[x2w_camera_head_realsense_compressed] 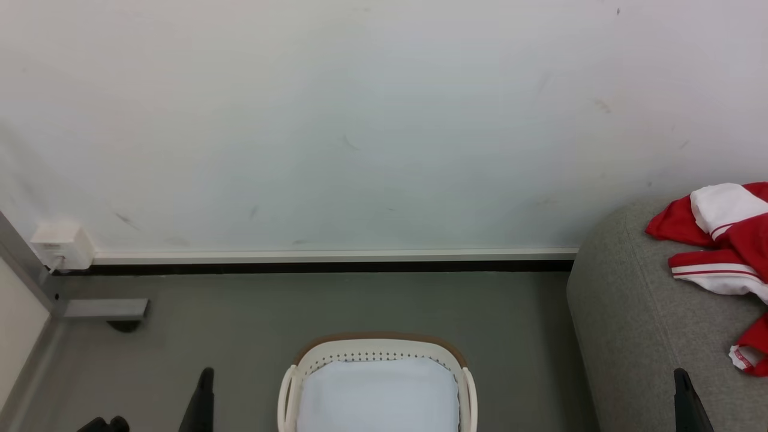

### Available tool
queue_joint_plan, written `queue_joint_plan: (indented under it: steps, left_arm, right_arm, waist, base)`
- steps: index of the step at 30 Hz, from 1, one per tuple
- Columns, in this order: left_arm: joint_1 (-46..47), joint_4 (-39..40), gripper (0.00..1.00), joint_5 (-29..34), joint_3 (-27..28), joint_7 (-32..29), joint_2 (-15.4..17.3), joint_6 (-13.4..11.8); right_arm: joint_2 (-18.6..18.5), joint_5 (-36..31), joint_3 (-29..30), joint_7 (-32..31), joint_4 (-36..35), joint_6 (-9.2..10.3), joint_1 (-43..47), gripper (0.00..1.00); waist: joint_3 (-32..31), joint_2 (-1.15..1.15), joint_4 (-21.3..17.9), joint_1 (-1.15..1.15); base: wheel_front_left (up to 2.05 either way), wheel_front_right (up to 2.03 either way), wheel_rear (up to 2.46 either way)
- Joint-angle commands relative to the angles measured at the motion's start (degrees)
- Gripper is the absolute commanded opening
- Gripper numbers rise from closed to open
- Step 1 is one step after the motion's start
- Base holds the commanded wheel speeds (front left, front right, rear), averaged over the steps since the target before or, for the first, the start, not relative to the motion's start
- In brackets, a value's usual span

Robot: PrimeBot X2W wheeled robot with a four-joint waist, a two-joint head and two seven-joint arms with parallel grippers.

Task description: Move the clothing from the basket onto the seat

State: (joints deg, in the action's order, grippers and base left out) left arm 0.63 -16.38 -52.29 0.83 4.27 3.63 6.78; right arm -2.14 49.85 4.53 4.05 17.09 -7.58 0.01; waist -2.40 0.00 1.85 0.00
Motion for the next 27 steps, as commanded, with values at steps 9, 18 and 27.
queue_joint_plan:
  steps: [9,18,27]
  left_arm:
    - [2.1,1.1,0.0,-7.5,1.2,-1.9,-0.1,0.3]
    - [2.7,1.3,0.0,-12.5,1.9,-3.3,-0.1,0.4]
    - [3.3,1.5,0.0,-17.3,2.6,-4.7,-0.2,0.5]
  right_arm:
    - [-0.7,7.7,0.6,-1.9,-1.2,0.08,-2.3,0.0]
    - [-0.8,12.9,0.8,-3.2,-1.5,0.08,-3.0,0.0]
    - [-0.8,18.2,1.0,-4.6,-1.8,0.1,-3.7,0.0]
  waist:
    - [0.3,0.0,-0.2,0.0]
    - [0.6,0.0,-0.4,0.0]
    - [0.9,0.0,-0.6,0.0]
  base:
    - [0.0,0.0,0.0]
    - [0.0,0.0,0.0]
    - [0.0,0.0,0.0]
